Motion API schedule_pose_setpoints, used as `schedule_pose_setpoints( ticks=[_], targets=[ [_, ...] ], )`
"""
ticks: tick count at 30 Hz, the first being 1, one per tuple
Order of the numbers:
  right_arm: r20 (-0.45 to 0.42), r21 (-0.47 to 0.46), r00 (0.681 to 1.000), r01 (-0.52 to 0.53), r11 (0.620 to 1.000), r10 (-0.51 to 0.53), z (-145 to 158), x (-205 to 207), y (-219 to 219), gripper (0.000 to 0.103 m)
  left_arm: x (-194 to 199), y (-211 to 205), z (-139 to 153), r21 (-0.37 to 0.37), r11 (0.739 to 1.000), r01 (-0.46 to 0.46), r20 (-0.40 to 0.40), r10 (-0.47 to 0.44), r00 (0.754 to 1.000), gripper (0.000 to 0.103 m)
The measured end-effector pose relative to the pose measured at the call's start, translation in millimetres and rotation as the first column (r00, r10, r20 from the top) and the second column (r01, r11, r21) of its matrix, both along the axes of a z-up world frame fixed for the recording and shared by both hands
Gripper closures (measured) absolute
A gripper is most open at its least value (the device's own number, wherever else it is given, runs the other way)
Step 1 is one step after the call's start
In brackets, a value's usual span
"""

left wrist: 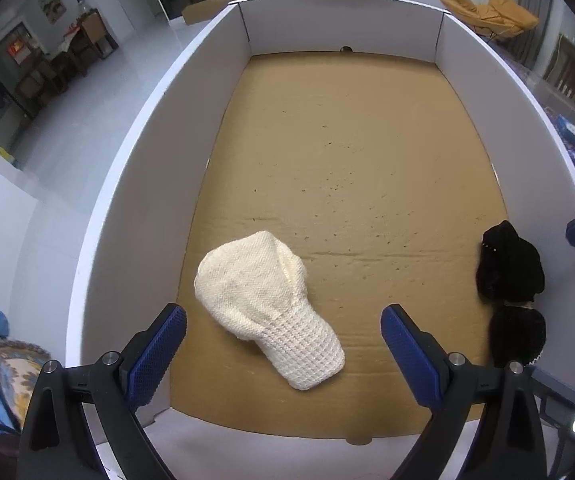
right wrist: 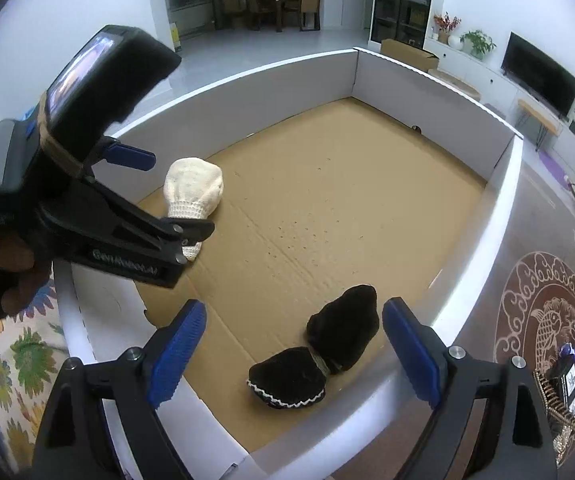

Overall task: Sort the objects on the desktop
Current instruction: 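Carry both gloves over the cardboard bin and open both tools to drop them, then move both empty tools back over the table pile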

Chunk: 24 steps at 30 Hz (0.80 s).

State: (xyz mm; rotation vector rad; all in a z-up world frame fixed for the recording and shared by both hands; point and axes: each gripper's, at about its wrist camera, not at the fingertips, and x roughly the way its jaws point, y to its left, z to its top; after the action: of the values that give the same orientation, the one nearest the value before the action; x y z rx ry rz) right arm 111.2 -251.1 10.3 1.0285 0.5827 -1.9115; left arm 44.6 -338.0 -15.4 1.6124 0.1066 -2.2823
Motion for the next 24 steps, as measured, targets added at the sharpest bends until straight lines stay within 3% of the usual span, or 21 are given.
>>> schedule_pose_setpoints(
  ticks=[2,5,9,12,17,24],
  targets=[
    [-0.017,0.011,1.000,-0.008,1.000,0.008,3,6,-2,0.013,-1,-4,0,0.023,1.000,-0.004,-0.006,0.005,1.000,0.004],
    [0.002,-0.004,1.000,0.030,1.000,-0.030,9,-2,-7,0.013,4,-9,9,0.039,0.999,-0.027,-0.080,0.030,0.996,0.004],
    [-0.001,-0.096,0.998,0.066,0.993,-0.067,33,-3,9,0.005,20,-15,35,0.091,0.994,-0.067,-0.227,0.086,0.970,0.004],
    [-0.051,-0.138,0.995,0.078,0.987,-0.085,46,-3,28,0.003,25,-14,50,0.086,0.993,-0.080,-0.287,0.102,0.952,0.004],
    [-0.093,-0.224,0.975,0.179,0.958,-0.204,52,-14,85,0.002,25,7,69,0.084,0.995,-0.053,-0.350,0.079,0.933,0.004],
    [-0.034,-0.263,0.920,0.370,0.891,-0.391,32,-41,183,0.002,-2,71,69,0.105,0.994,0.041,-0.378,0.002,0.926,0.004]
  ],
)
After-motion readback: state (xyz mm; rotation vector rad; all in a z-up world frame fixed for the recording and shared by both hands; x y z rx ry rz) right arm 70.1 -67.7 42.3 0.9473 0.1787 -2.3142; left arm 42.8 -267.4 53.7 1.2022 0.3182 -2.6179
